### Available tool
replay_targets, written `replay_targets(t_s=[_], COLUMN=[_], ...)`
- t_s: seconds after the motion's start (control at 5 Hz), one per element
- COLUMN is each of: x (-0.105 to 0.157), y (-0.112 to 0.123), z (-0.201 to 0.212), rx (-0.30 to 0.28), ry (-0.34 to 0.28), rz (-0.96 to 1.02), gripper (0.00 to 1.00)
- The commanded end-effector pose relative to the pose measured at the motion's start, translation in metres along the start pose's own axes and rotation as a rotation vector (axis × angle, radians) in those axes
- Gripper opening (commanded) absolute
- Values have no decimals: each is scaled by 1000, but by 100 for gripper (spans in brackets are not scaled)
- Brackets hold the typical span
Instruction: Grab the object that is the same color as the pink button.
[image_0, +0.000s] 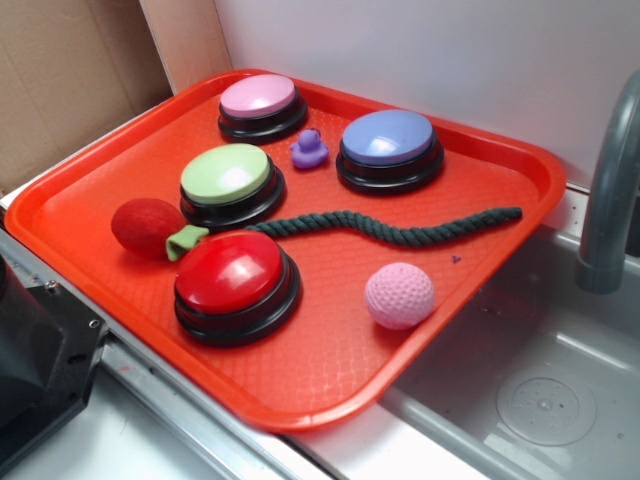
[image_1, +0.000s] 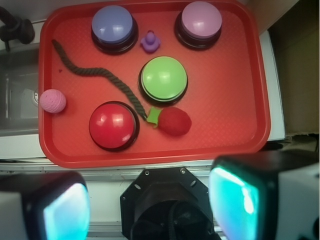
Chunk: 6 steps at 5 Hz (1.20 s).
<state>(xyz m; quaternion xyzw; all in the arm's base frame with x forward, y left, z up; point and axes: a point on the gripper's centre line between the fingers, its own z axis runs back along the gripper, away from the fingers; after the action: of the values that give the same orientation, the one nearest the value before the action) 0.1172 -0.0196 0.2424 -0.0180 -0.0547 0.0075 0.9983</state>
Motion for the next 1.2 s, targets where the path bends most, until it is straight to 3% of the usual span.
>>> replay_targets(t_s=[0.0, 0.2, 0.4, 0.8, 1.0], x=[0, 31, 57, 61, 51], y=[0, -30, -63, -130, -142], z=[0, -4, -19, -77, -102], rx=[0, 41, 125, 100, 79], ry=[0, -37, 5, 102, 124], rz=[0, -256, -521, -1028, -1278], gripper=[100, 100, 100, 100, 100])
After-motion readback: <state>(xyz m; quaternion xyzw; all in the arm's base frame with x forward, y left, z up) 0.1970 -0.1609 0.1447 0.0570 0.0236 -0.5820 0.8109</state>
